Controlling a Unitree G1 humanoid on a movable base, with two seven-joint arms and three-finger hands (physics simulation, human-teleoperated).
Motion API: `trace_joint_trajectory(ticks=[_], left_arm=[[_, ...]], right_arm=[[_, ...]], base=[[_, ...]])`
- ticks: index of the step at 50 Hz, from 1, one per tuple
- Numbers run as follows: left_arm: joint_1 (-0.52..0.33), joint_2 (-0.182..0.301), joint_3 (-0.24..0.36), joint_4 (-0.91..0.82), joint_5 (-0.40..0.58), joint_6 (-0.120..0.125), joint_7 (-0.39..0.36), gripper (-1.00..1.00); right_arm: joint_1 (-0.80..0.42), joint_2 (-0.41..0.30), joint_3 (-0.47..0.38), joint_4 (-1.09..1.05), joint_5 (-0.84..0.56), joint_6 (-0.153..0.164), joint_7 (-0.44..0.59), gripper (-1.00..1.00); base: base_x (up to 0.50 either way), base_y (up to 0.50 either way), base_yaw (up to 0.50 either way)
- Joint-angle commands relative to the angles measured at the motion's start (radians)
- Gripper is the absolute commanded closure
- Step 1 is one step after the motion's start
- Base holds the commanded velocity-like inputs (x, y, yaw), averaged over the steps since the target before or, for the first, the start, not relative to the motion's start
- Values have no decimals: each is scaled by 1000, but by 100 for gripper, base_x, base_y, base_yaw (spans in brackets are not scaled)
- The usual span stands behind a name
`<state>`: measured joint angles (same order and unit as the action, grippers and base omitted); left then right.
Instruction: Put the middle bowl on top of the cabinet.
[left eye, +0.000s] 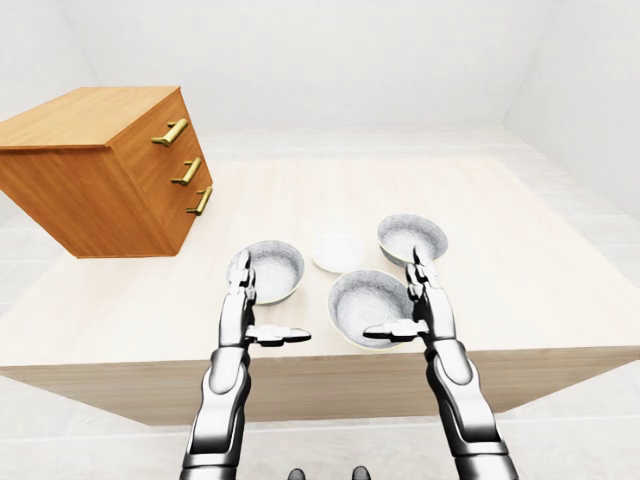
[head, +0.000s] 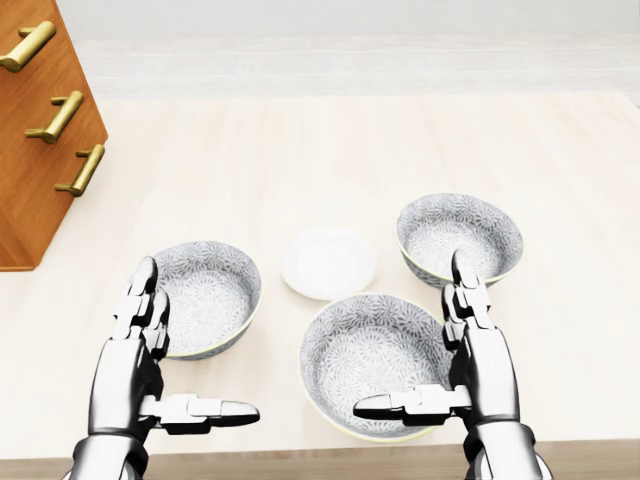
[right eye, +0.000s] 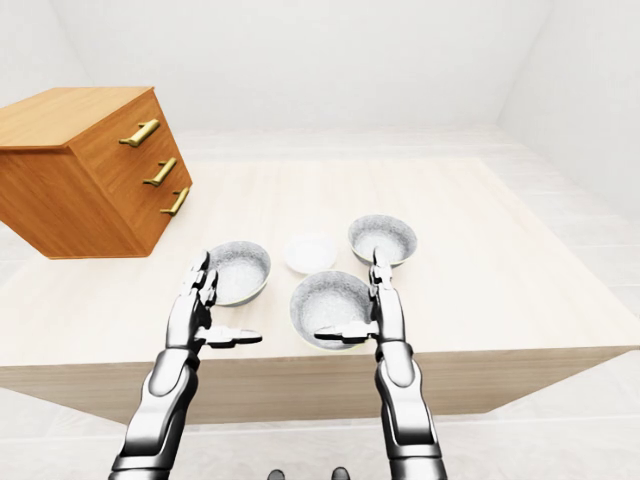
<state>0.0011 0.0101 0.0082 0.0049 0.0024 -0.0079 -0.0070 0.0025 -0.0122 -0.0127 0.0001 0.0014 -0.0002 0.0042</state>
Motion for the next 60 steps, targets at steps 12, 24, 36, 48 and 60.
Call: trace_joint_trajectory(ticks=[12, 24, 36, 48, 60], left_arm=[[112, 14, -31, -223, 31, 35, -80, -100], [111, -1, 84, -515, -122, 95, -49, -100], [87, 20, 134, -701, -36, 95, -26, -100], [73, 25, 138, -815, 22, 95, -40, -100], [52, 15, 141, -856, 6, 95, -66, -100]], right_arm=[[32, -20, -11, -125, 11, 41, 78, -100], [34, -41, -73, -362, -3, 87, 104, -100], [17, -32, -78, -532, 3, 87, 136, -100], [-4, -44, -103, -639, -9, 87, 154, -100], [0, -46, -136, -732, 15, 87, 171, -100]], base=[[0, 0, 0], [0, 0, 0], [0, 0, 0], [0, 0, 0], [0, 0, 0]])
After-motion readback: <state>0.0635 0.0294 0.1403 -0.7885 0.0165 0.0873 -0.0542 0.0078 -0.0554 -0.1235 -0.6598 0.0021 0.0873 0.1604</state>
